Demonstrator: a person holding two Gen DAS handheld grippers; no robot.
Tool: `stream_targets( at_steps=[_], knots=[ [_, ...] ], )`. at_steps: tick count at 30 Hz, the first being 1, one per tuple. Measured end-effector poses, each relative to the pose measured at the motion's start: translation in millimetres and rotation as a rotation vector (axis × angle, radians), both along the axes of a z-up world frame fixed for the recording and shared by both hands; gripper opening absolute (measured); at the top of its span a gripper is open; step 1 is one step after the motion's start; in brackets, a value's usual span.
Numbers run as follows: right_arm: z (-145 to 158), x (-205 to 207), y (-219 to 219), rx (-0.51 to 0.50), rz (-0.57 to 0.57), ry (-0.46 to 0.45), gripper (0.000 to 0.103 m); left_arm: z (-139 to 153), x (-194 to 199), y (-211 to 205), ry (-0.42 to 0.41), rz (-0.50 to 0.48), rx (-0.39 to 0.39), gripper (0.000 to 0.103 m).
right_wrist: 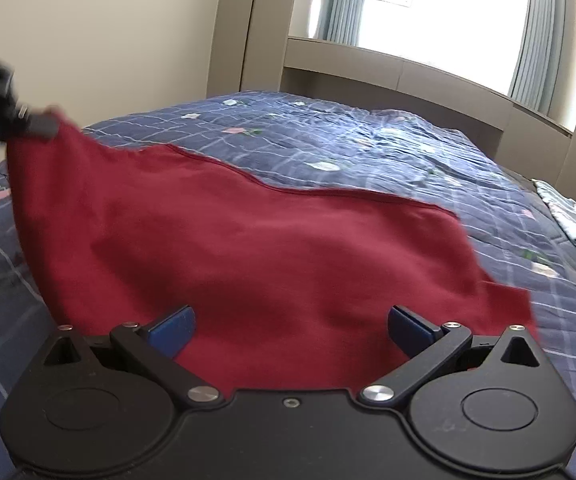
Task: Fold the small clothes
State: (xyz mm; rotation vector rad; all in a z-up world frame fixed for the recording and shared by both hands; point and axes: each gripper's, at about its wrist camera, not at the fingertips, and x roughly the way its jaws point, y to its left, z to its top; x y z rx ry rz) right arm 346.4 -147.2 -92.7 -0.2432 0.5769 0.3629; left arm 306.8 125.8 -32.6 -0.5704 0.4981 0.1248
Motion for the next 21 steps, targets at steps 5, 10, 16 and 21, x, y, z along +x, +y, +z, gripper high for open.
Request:
stream_targets(
  at_steps=[5,10,16,21],
  knots=[
    [7.9,-9.6,-45.1,0.028,-0.021,0.018,0.103,28.1,21.4,-40.7,-0.053,-0.165,0.113,0.012],
    [16.6,-22.2,-86.9,0.094,-0.056,0.044,0.102,44.7,38.6,-89.8,-0.097,-0.345,0.155,0.012],
    [24.7,-34.1,-136.9,0.129,-0.157,0.043,0.103,50.9,55.7,-155.2,-0.098,-0.506,0.194,0.012],
    [17.8,-43.6,-178.4,0.126,-0.256,0.072,0.103,40.0,57.3,-211.0,-0.076,-0.645,0.240,0.012]
  ],
)
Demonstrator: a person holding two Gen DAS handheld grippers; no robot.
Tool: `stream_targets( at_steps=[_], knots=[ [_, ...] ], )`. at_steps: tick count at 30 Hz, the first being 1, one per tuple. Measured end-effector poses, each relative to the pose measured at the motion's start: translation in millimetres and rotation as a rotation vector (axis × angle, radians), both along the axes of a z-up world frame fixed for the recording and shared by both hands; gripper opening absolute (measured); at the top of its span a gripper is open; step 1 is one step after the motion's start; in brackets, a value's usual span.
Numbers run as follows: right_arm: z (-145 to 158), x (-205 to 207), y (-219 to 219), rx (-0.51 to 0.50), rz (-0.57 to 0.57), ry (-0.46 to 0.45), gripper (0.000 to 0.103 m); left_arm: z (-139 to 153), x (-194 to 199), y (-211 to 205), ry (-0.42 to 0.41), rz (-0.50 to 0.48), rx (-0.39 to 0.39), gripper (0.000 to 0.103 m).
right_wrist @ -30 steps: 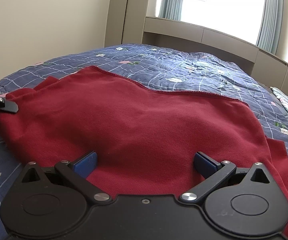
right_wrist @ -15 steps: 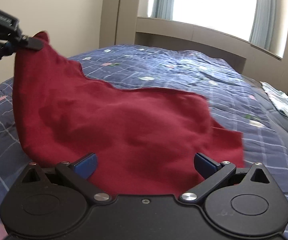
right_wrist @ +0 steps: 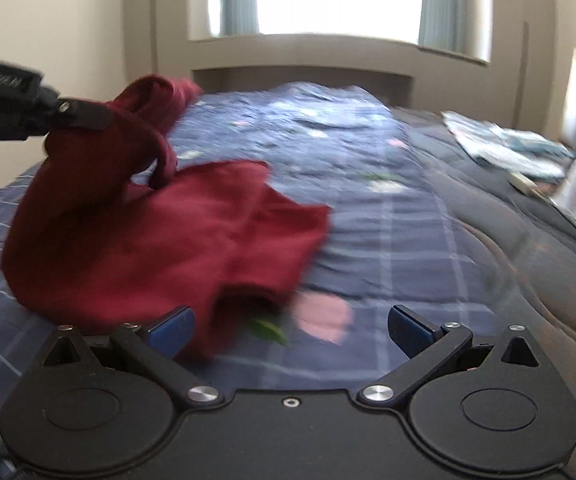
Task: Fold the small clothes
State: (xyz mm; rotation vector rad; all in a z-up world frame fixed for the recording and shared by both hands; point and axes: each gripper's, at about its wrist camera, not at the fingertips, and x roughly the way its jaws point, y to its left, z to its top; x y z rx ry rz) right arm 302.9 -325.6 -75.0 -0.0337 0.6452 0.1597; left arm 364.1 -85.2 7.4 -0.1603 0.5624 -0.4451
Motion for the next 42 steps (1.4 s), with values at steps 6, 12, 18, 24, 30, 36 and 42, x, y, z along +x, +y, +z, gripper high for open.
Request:
stream_targets(
  at_steps=[6,12,18,24,30,36,42],
  knots=[
    [-13.4,-11.3,-34.5,0.025,-0.070,0.043,0.103,-34.1,-11.3,-49.8,0.058,-0.096,0.124,0.012],
    [-14.6,5.9,-47.3,0.124,-0.064,0.040,0.103,-61.2,-32.9,-60.3,0.047,-0.107,0.240,0.012],
    [4.4,58.3,-26.7,0.267,0.100,-0.009,0.102,-64.0,-39.4,-58.4,0.037,-0.104,0.265,0.012],
    [9.8,136.9,10.5,0.335,0.277,0.022,0.089,-64.7,-37.1,-57.5,0.047,-0.100,0.256,0.013],
    [2.1,178.1,33.1,0.345,0.290,0.060,0.058,-66.6,-35.3,-56.8,0.060,-0.094,0.243,0.012],
    [-4.3,187.9,37.8,0.324,0.275,0.071,0.026,-67.1,-32.0,-54.3,0.069,-0.094,0.226,0.012],
    [11.6,180.1,27.7,0.317,0.277,0.010,0.007,-54.3,-36.4,-51.6,0.033,-0.091,0.201,0.012]
  ],
)
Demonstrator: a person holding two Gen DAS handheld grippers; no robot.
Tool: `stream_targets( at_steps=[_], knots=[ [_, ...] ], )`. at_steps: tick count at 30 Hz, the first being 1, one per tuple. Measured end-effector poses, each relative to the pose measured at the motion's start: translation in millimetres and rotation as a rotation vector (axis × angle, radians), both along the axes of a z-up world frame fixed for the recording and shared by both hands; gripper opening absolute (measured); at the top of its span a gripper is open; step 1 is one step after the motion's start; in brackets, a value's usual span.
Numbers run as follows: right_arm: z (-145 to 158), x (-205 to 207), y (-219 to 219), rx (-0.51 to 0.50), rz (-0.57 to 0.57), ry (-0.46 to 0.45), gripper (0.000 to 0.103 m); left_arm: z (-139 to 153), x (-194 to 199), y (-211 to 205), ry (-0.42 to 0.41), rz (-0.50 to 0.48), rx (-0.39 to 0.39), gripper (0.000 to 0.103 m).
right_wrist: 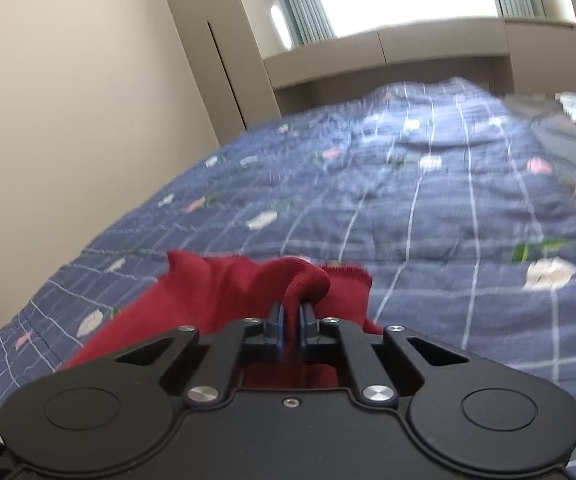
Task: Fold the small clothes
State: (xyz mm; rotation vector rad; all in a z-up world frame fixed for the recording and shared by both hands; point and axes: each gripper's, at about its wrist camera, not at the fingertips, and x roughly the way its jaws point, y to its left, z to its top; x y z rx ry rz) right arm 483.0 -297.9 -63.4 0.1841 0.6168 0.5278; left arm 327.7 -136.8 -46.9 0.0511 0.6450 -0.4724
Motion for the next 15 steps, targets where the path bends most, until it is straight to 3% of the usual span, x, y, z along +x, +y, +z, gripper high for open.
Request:
stream_targets(
  at_steps=[6,15],
  knots=[
    [20.1,-16.0,-22.3,-0.052,-0.039,-0.052,0.007,13.4,-2.5,-15.2,0.001,-0.051,0.002,0.012],
    [-6.5,-20.5,-47.2,-0.055,-0.118,0.007,0.007,-7.2,6.8,-33.5,0.083,-0.076,-0.017,0.012]
  ],
)
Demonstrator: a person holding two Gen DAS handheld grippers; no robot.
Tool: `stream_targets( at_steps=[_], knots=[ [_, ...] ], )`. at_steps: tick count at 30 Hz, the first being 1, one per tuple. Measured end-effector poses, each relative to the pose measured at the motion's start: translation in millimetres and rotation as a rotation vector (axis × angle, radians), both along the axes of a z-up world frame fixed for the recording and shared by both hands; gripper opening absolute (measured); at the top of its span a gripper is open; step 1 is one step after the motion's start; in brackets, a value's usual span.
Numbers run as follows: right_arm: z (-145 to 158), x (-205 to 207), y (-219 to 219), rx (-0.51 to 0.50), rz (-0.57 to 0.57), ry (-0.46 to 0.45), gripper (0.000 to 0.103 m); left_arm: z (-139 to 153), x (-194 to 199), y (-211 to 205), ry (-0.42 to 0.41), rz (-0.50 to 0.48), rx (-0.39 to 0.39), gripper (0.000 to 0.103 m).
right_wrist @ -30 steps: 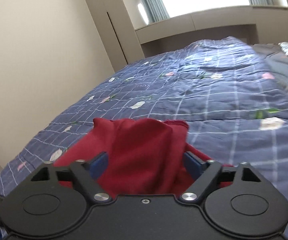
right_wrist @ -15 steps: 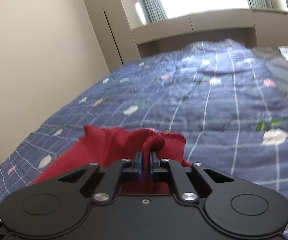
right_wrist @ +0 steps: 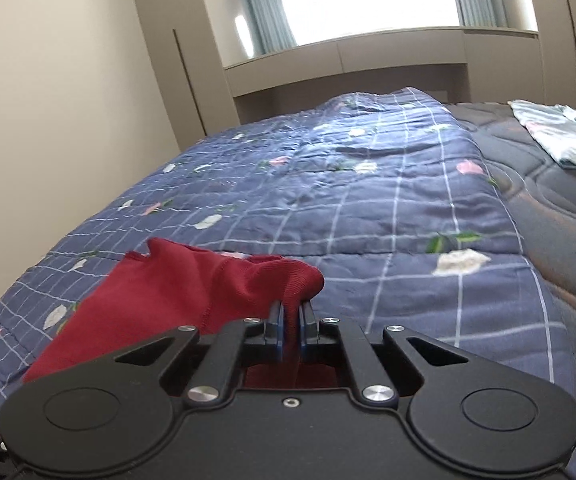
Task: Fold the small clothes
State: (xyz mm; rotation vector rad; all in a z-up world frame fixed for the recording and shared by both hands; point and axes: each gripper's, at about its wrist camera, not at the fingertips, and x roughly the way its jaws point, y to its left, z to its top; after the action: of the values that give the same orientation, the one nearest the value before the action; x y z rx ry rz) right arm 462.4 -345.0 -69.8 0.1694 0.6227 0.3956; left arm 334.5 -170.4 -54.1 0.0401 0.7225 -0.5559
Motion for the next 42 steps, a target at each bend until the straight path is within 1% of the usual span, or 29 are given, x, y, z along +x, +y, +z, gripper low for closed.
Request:
stream_targets(
  at_steps=[3,6,8,11,14,15,17,18,19,20,21,22,23,25,28,29,30,31,33,36,38,40,42],
  knots=[
    [0.1,-2.2,-3.3,0.016,-0.016,-0.006,0.007,-1.1,-1.4,-3.3,0.000,0.001,-0.001,0.012],
    [3.5,-5.8,-5.0,0.003,-0.033,-0.021,0.007,1.5,-2.2,-6.5,-0.006,-0.007,-0.006,0.012],
    [0.1,-5.4,-6.3,-0.007,-0.043,-0.001,0.007,-0.7,-2.6,-9.6,0.000,-0.016,0.003,0.012],
    [-10.6,-5.2,-6.0,-0.035,-0.048,0.030,0.007,-9.8,-0.7,-15.5,0.003,-0.033,0.040,0.012],
    [-16.8,-7.1,-8.5,-0.018,-0.054,0.042,0.007,-14.8,-0.3,-13.2,0.015,-0.031,0.026,0.013],
    [-16.6,-7.9,-8.1,-0.017,-0.053,0.038,0.007,-13.7,-0.3,-11.0,0.021,-0.033,0.016,0.017],
    [-14.2,-10.4,-5.1,-0.034,-0.049,0.029,0.013,-9.6,0.5,-3.7,0.055,-0.031,-0.027,0.033],
    [-12.6,-12.0,-3.6,-0.048,-0.051,0.020,0.018,-6.3,0.9,0.6,0.075,-0.036,-0.061,0.053],
    [-11.0,-14.1,-2.8,-0.060,-0.053,0.012,0.023,-2.8,0.4,5.8,0.087,-0.033,-0.097,0.063],
    [-9.5,-15.3,-2.8,-0.068,-0.058,0.005,0.025,0.3,-0.6,10.1,0.090,-0.023,-0.119,0.065],
    [-8.3,-16.0,-3.3,-0.071,-0.067,0.001,0.031,5.0,-1.9,15.0,0.091,-0.011,-0.130,0.066],
    [-6.8,-17.4,-4.0,-0.073,-0.080,-0.003,0.040,10.1,-3.1,20.5,0.087,0.000,-0.136,0.070],
    [-5.5,-18.5,-4.8,-0.077,-0.091,-0.008,0.046,14.5,-4.5,26.5,0.079,0.016,-0.142,0.074],
    [-0.1,-23.5,-3.4,-0.103,-0.117,-0.040,0.071,26.3,-5.9,43.3,0.038,0.089,-0.141,0.091],
    [8.2,-27.0,5.5,-0.123,-0.107,-0.090,0.088,38.5,5.4,73.0,-0.021,0.242,-0.100,0.097],
    [10.5,-25.8,9.8,-0.128,-0.094,-0.102,0.091,39.1,14.9,82.8,-0.034,0.297,-0.080,0.099],
    [12.5,-24.1,15.3,-0.130,-0.079,-0.109,0.099,38.1,25.6,91.0,-0.033,0.354,-0.056,0.102],
    [13.7,-20.9,22.1,-0.134,-0.060,-0.115,0.102,35.7,37.4,99.2,-0.023,0.407,-0.030,0.102],
    [13.6,-11.2,37.0,-0.151,-0.020,-0.118,0.102,25.5,67.7,110.7,-0.011,0.476,0.017,0.102],
    [6.8,6.8,57.4,-0.213,0.032,-0.112,0.102,2.7,112.5,114.8,0.044,0.520,0.092,0.102],
    [-2.1,17.4,63.4,-0.267,0.024,-0.110,0.100,-10.7,133.0,116.7,0.060,0.525,0.088,0.102],
    [-14.2,31.8,59.5,-0.324,-0.028,-0.106,0.098,-23.9,151.0,116.5,0.069,0.558,0.081,0.102],
    [-25.3,42.8,50.7,-0.320,-0.050,-0.092,0.097,-34.6,163.5,115.0,0.096,0.584,0.099,0.103]
  ],
)
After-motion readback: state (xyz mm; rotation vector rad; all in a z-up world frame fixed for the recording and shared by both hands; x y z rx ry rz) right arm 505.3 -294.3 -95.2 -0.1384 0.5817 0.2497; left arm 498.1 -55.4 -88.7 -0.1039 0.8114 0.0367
